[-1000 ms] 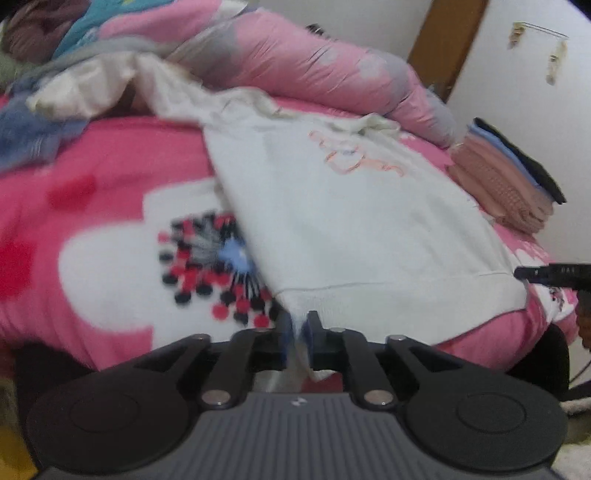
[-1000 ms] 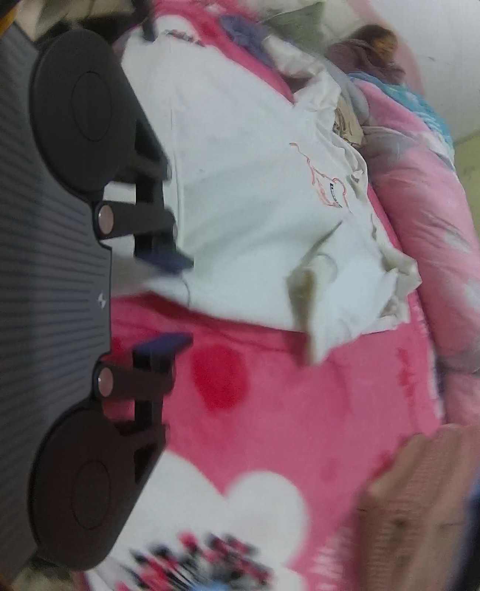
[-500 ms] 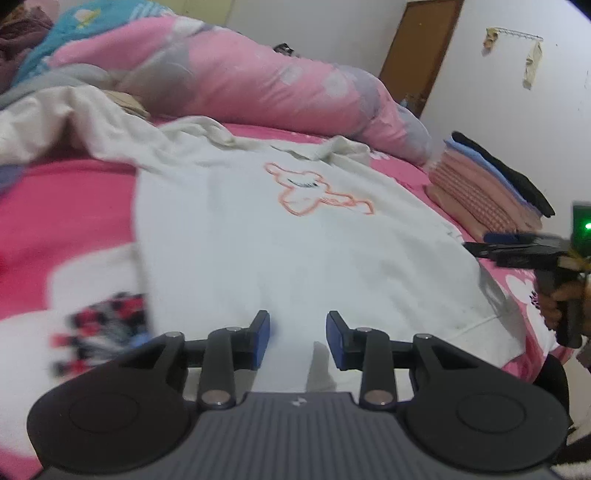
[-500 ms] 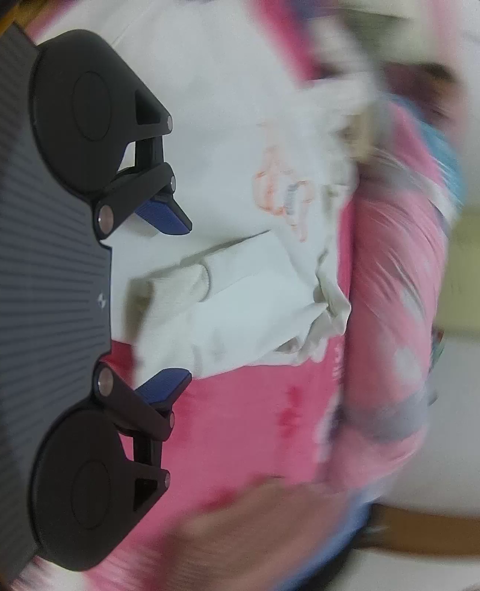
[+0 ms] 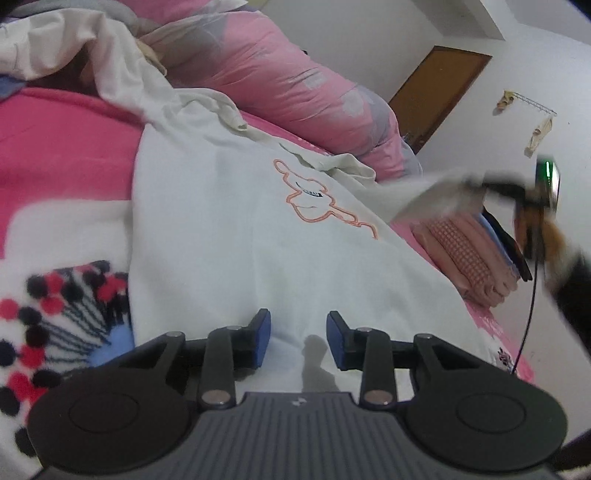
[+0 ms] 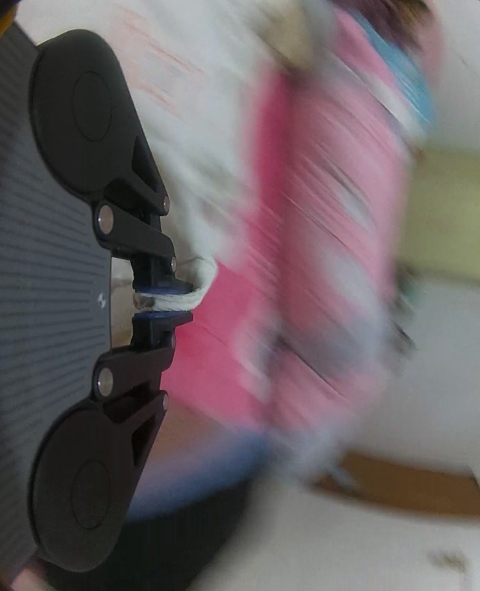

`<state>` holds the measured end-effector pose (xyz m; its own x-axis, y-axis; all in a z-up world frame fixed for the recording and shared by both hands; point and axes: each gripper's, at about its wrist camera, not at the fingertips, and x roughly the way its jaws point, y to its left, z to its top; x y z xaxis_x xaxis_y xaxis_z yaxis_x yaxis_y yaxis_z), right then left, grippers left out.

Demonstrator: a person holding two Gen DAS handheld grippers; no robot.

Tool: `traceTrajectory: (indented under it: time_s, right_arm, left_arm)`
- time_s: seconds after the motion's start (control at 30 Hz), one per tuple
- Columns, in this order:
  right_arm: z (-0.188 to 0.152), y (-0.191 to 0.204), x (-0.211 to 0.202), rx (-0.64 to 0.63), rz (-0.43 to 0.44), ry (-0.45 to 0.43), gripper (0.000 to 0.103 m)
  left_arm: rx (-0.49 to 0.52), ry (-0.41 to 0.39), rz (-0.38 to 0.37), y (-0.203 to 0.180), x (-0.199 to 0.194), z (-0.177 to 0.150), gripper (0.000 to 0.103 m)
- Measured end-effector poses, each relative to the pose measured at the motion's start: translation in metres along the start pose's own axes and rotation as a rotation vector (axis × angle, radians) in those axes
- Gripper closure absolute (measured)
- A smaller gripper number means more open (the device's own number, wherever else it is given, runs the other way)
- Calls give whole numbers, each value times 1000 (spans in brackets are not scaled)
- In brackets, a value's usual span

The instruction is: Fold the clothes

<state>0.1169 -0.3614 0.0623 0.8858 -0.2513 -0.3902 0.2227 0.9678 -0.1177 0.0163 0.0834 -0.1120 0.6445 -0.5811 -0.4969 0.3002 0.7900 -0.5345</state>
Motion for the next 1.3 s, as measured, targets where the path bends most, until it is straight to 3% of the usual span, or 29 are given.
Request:
traceTrajectory:
  time_s: [0.03, 0.1, 0.13, 0.17, 0.23, 0.33, 0.4, 0.5, 0.6, 0.63, 0.67, 0.77, 0.9, 1.0, 1.1, 1.13, 1.17, 1.2, 1.3]
  right_arm:
    - [31, -12, 10, 18, -63, -57, 92]
    - [72, -32, 20, 63, -206, -131, 65]
    - [70, -32, 17, 48, -214, -145, 36]
    - [68, -33, 14, 32, -223, -160, 16]
    - [63, -33, 7, -1, -239, -189, 12]
    - [21, -24, -23, -111, -243, -202, 11]
    - [-5, -23, -57, -133, -203, -203, 10]
    - [-43, -25, -104, -26, 3, -146, 11]
    - [-85, -16, -112, 43, 153, 22, 13]
    - [-99, -11, -108, 51, 182, 74, 21]
    - [-109, -6, -102, 45, 194, 105, 28]
    - [-127, 5, -69, 90, 263, 175, 30]
    - [-130, 9, 11, 318, 366, 266, 30]
    - [-134, 2, 65, 537, 330, 314, 29]
    - [-146, -15, 120, 777, 355, 376, 31]
    - [-147, -17, 129, 812, 363, 359, 48]
    - [-148, -19, 138, 844, 374, 343, 90]
    - [-144, -20, 143, 846, 408, 331, 101]
    - [-122, -32, 121, 779, 418, 162, 101]
  left_arm:
    - [4, -1, 4, 0, 0, -1, 69]
    - [6, -6, 9, 0, 2, -1, 68]
    - [2, -9, 8, 0, 2, -1, 68]
    - [-2, -12, 6, 1, 2, -2, 68]
    - [0, -15, -1, 2, 3, -2, 68]
    - [16, -7, 2, 1, 3, 0, 66]
    - [29, -5, 8, -1, 3, 0, 62]
    - [44, -12, 29, -7, 2, -1, 61]
    - [50, -21, 61, -12, 0, -3, 60]
    - [55, -24, 78, -14, -1, -3, 60]
    - [59, -26, 92, -16, -2, -4, 60]
    - [61, -31, 127, -19, -4, -4, 60]
    - [72, -28, 160, -19, -2, -4, 60]
    - [92, -17, 163, -19, 0, -5, 59]
    - [98, 2, 151, -17, 0, -3, 59]
    - [95, 10, 146, -16, 0, -2, 59]
    - [92, 18, 143, -15, 0, 0, 59]
    - [90, 27, 140, -14, 0, 2, 59]
    - [107, 42, 139, -14, -1, 3, 60]
